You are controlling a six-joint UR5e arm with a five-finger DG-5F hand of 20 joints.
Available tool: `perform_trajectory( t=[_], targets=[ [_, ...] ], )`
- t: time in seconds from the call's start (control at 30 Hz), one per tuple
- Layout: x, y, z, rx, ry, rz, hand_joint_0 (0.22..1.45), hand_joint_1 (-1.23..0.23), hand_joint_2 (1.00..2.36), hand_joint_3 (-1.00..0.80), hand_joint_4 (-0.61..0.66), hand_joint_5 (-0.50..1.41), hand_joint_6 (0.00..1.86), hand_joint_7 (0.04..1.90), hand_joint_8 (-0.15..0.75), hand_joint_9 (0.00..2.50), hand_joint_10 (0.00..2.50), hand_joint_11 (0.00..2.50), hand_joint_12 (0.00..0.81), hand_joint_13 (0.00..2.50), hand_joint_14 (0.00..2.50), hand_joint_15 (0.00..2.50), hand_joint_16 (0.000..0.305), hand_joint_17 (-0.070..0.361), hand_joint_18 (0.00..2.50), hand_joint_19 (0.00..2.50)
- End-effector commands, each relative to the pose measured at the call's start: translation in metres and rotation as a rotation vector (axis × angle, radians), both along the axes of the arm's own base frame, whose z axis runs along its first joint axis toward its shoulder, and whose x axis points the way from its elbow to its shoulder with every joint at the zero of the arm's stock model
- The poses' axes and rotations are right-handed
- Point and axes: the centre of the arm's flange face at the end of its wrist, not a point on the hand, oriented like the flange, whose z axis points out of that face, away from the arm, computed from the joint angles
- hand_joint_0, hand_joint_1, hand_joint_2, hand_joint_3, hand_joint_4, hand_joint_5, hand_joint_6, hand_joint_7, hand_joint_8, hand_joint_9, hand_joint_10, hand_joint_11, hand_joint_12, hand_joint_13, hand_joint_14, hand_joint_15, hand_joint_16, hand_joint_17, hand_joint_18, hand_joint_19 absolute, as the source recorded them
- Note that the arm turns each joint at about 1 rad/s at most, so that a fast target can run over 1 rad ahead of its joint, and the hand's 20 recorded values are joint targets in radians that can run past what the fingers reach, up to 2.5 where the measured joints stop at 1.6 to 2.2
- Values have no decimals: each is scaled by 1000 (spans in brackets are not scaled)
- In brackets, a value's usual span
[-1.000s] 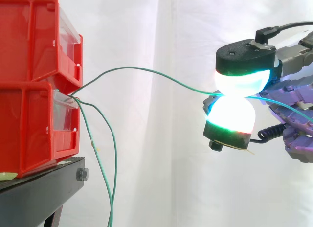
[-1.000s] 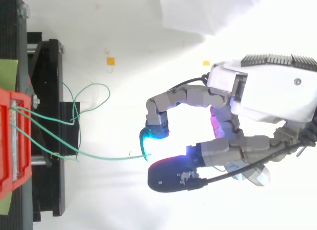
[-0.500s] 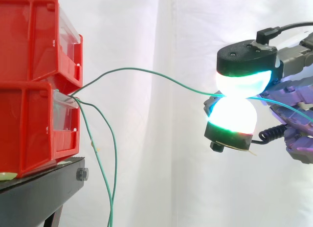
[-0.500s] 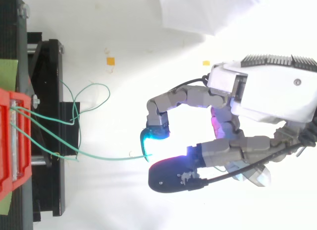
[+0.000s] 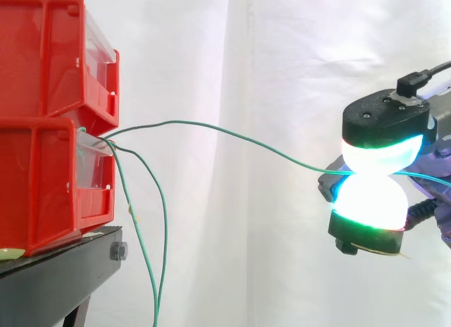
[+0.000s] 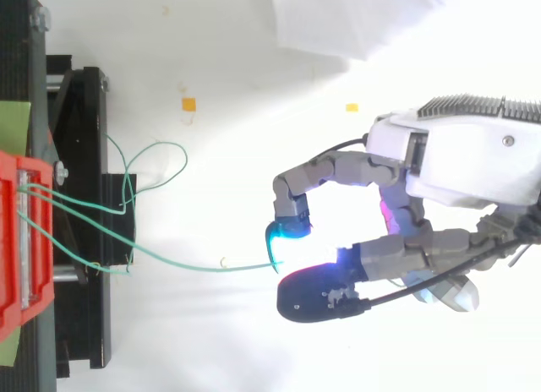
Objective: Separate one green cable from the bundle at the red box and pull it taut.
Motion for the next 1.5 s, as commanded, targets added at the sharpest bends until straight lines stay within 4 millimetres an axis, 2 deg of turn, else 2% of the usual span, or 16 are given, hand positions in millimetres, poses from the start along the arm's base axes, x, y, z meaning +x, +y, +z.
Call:
perform_trajectory(
  t=[0.0,0.33,0.63,1.47],
  targets=[
    [-3,-3,-1,11,19,8,740,-777,1001,-43,-41,161,504,1330,219,2223,26,680,421,1680,21,735,49,110,1197,851],
    [-8,-7,3,20,40,15,739,-776,1002,-46,-39,160,503,1334,218,2221,25,666,416,1679,21,748,49,109,1199,850],
    [-16,-9,16,16,52,14,740,-773,1003,-55,-44,160,503,1326,217,2217,25,665,418,1678,19,744,48,108,1196,855],
    [-13,-10,16,-3,34,18,735,-762,1006,-60,-39,158,503,1325,216,2215,25,669,412,1686,22,751,48,108,1194,851]
  ],
)
